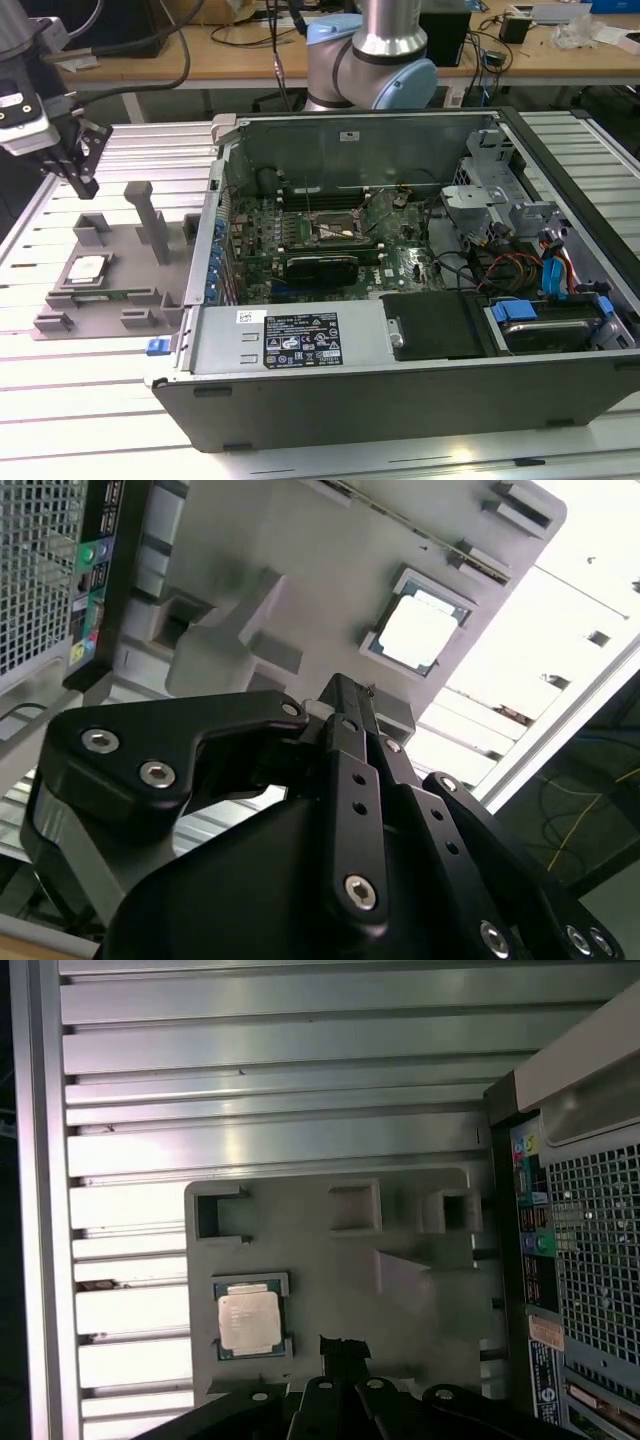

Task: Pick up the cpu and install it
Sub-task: 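Reach for the cpu, then pick up the cpu and move it towards the insertion slot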

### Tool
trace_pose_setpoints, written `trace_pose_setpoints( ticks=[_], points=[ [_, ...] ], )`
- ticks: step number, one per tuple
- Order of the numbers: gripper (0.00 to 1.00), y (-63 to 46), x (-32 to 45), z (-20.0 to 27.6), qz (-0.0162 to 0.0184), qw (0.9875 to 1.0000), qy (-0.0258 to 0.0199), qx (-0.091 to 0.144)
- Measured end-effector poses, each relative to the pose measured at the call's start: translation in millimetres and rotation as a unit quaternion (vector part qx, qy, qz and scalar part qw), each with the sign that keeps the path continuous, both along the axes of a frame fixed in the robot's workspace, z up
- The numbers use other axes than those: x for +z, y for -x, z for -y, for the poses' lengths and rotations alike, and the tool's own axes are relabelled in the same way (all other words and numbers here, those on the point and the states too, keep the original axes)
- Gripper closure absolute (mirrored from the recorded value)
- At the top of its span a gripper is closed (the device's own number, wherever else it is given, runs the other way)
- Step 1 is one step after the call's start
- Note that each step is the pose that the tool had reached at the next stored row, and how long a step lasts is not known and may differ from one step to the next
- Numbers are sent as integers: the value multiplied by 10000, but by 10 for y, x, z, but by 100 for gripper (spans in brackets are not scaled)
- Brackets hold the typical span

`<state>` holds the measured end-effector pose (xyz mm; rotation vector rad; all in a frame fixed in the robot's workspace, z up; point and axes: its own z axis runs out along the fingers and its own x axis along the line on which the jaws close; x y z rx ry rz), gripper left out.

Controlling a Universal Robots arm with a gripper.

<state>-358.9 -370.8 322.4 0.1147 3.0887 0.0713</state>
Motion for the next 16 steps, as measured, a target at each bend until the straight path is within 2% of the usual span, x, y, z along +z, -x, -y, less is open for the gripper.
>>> trace_pose_setpoints(
  ticks=[3,16],
  points=[
    [89,88,-57,-42,0,10000,0,-1],
    [89,102,-66,-46,-1,10000,0,0]
  ],
)
